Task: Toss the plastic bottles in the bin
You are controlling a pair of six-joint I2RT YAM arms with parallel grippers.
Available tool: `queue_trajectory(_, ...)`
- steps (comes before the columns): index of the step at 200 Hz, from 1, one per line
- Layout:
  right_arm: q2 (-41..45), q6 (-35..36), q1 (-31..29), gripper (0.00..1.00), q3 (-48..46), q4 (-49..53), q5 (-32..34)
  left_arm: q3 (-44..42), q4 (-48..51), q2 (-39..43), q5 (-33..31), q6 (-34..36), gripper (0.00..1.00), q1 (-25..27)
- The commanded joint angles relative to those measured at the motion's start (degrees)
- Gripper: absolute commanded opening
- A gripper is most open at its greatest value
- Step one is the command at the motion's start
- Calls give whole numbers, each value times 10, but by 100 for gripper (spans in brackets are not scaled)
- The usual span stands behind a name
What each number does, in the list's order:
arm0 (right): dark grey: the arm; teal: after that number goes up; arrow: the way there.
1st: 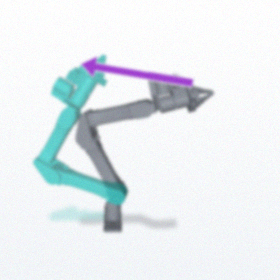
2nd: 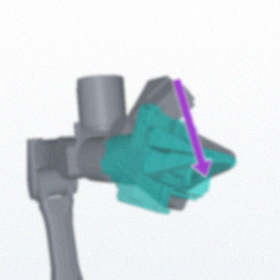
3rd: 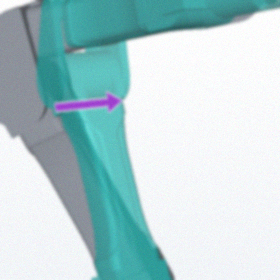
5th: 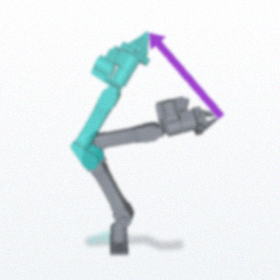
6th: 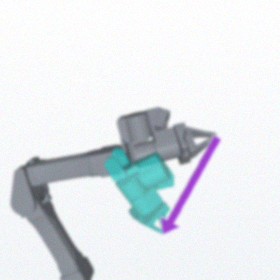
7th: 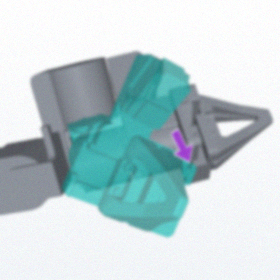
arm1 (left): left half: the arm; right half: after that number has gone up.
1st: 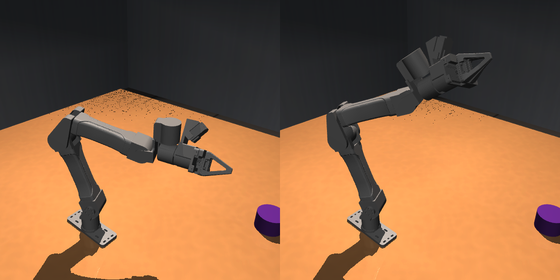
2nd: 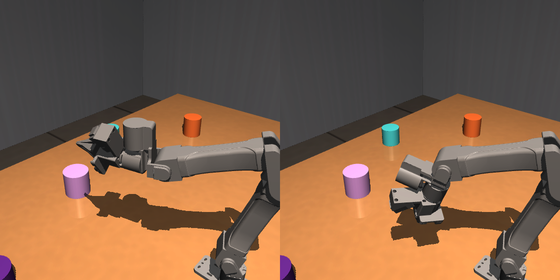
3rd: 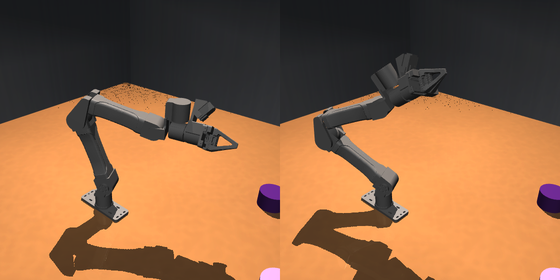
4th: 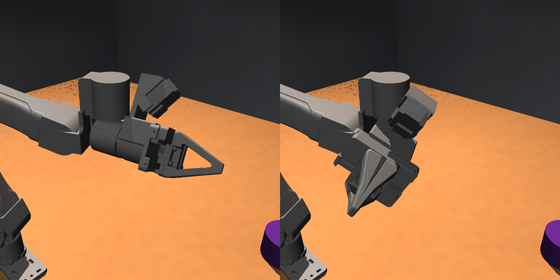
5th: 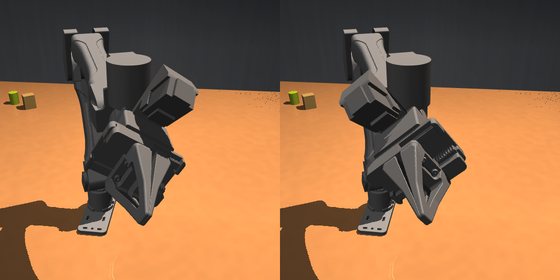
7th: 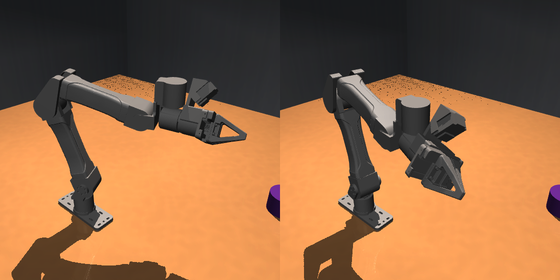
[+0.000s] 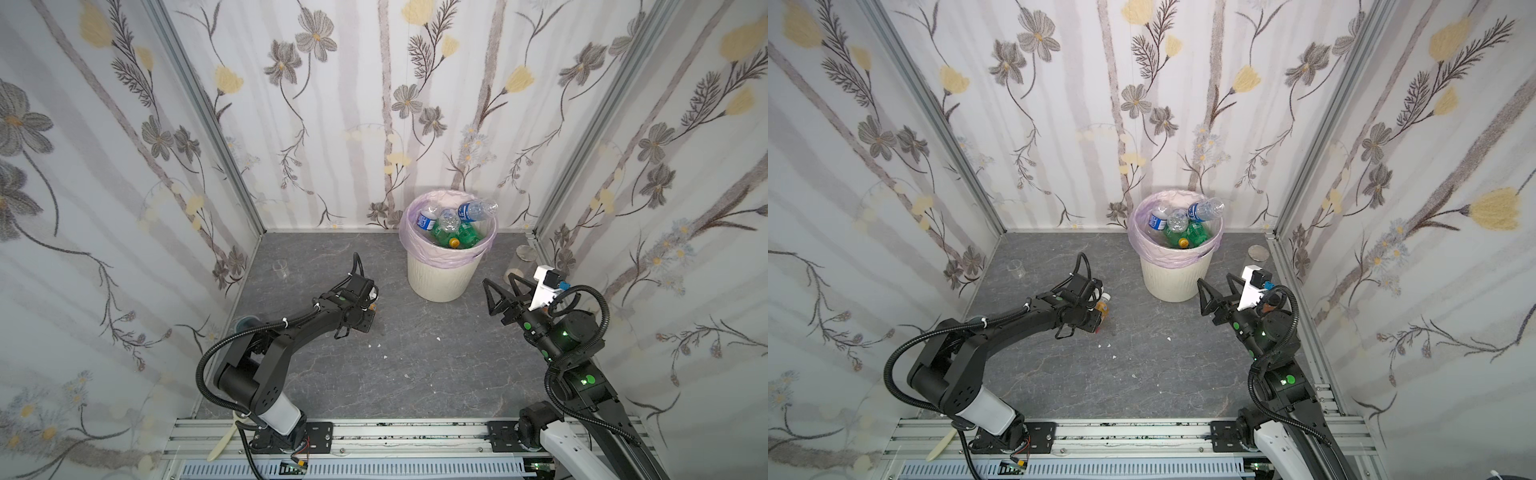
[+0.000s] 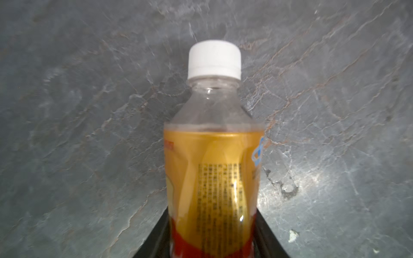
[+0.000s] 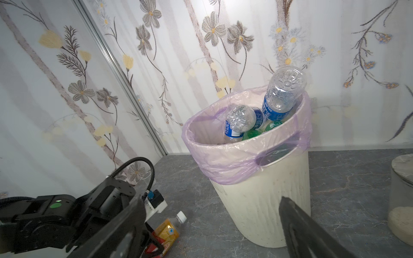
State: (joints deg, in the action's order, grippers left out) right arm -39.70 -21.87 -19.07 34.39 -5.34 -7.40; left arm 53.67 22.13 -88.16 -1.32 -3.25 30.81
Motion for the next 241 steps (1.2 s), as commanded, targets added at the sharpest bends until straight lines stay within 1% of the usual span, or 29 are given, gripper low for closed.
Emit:
queue_trajectory(1,14,15,1,94,-11,27,45,-10,-38,84,-18,-32,41,5)
queue_trajectory(37,27,21,2,93,-24,49,92,-31,-139,303,9,-64,40,7)
queue_trajectory(49,26,23,2,93,-25,52,99,-24,-170,345,12,-73,41,8)
queue_trajectory(61,25,23,2,93,-24,52,103,-2,-184,357,11,-78,41,8)
queue_trajectory(75,22,23,2,93,-22,51,104,33,-196,343,17,-76,45,11)
queue_trajectory(91,18,23,2,93,-19,49,104,84,-213,300,31,-73,47,13)
queue_trajectory(116,16,21,2,93,-16,47,105,199,-225,181,66,-69,49,15)
queue_trajectory(132,16,18,2,93,-16,47,105,302,-226,88,90,-65,50,18)
queue_trajectory(137,17,17,1,93,-16,48,105,329,-225,56,102,-65,52,20)
queue_trajectory(144,18,15,1,93,-16,49,106,367,-222,17,123,-68,60,20)
queue_trajectory(157,20,11,2,93,-16,50,105,426,-207,-44,158,-76,81,21)
queue_trajectory(166,21,9,2,93,-16,53,103,452,-192,-69,169,-75,93,24)
queue_trajectory(172,24,7,1,93,-17,55,101,458,-186,-76,175,-73,99,26)
queue_trajectory(175,25,7,1,93,-18,55,101,459,-183,-78,177,-71,100,27)
queue_trajectory(191,33,5,2,93,-21,60,101,436,-182,-60,174,-70,100,29)
queue_trajectory(211,37,5,2,93,-25,60,99,384,-183,-10,151,-61,100,25)
queue_trajectory(241,27,4,2,93,-25,55,89,279,-180,70,130,-81,100,-6)
